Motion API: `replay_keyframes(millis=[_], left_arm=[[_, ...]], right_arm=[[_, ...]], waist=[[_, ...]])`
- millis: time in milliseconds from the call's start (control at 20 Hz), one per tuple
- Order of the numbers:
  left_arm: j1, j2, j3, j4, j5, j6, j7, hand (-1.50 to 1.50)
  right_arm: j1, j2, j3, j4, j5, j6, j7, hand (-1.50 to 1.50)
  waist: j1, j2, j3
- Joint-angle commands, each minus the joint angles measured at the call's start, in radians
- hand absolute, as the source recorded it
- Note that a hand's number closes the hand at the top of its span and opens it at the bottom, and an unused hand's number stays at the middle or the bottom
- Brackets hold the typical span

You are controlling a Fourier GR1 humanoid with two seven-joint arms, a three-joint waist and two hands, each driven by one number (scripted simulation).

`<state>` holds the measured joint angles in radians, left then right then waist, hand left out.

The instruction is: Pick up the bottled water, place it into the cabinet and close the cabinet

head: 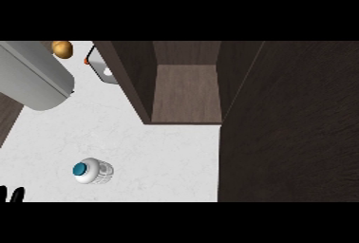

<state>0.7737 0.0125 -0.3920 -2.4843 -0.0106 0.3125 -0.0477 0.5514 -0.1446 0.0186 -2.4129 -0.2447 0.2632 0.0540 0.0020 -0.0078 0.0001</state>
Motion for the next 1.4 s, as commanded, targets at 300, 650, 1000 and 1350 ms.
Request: replay_keyframes(millis=[300,650,1000,1350], left_arm=[[0.098,0.028,-0.057,-0.057,-0.03,0.031,-0.077,-1.5],[0.046,0.025,0.081,0.085,0.1,0.022,-0.105,-1.5],[0.009,-0.012,0.144,0.279,0.222,-0.02,-0.234,-1.5],[-0.172,0.032,0.313,0.508,0.282,-0.071,-0.223,-1.5]], right_arm=[[0.156,-0.018,-0.034,-0.238,-0.108,0.031,0.048,-1.5],[0.285,0.01,0.024,-0.211,-0.039,0.108,-0.094,-1.5],[0.346,-0.005,-0.012,-0.205,-0.07,0.137,-0.13,-1.5],[0.388,-0.018,-0.041,-0.214,-0.102,0.174,-0.208,-1.5]], waist=[[-0.006,0.003,-0.001],[-0.018,0.002,-0.001],[-0.008,0.002,-0.002],[-0.019,0.006,-0.002]])
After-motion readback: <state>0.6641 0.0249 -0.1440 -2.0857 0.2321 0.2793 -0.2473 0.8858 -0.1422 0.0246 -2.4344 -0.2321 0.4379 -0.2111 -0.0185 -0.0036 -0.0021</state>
